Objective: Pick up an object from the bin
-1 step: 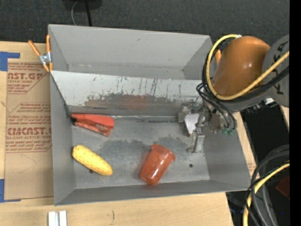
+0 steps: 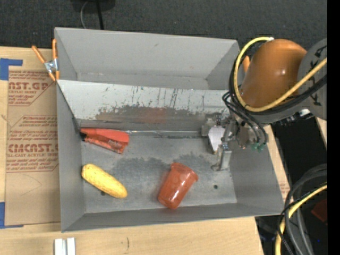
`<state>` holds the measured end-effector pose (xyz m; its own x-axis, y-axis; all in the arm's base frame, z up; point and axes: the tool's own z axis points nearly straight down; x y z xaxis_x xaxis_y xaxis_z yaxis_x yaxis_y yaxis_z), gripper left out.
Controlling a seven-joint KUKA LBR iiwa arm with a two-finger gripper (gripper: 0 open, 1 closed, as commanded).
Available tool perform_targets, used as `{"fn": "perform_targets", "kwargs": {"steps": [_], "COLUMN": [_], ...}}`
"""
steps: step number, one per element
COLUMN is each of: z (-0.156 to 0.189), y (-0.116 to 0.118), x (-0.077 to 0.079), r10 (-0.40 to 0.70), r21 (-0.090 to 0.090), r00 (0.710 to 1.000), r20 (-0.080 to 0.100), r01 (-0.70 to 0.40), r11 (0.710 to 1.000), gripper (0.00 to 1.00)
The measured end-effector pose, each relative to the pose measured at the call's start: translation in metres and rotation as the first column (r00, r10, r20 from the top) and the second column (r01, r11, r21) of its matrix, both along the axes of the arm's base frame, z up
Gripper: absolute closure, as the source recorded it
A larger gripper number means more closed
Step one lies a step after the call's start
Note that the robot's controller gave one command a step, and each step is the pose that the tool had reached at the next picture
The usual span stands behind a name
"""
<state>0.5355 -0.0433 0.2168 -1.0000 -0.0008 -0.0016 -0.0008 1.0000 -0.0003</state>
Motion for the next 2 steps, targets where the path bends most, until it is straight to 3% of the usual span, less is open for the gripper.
{"fn": "perform_targets", "kwargs": {"steps": [1, 2], "z": [0.015, 0.015], "y": [0.033, 0.049], "x": [-0.013, -0.036], "r10": [0.066, 0.113], "r21": [-0.001, 0.003], "r00": [0.998, 0.994], "r20": [-0.004, 0.002], "r01": [-0.066, -0.113], "r11": [0.998, 0.994], "gripper": [0.0, 0.0]}}
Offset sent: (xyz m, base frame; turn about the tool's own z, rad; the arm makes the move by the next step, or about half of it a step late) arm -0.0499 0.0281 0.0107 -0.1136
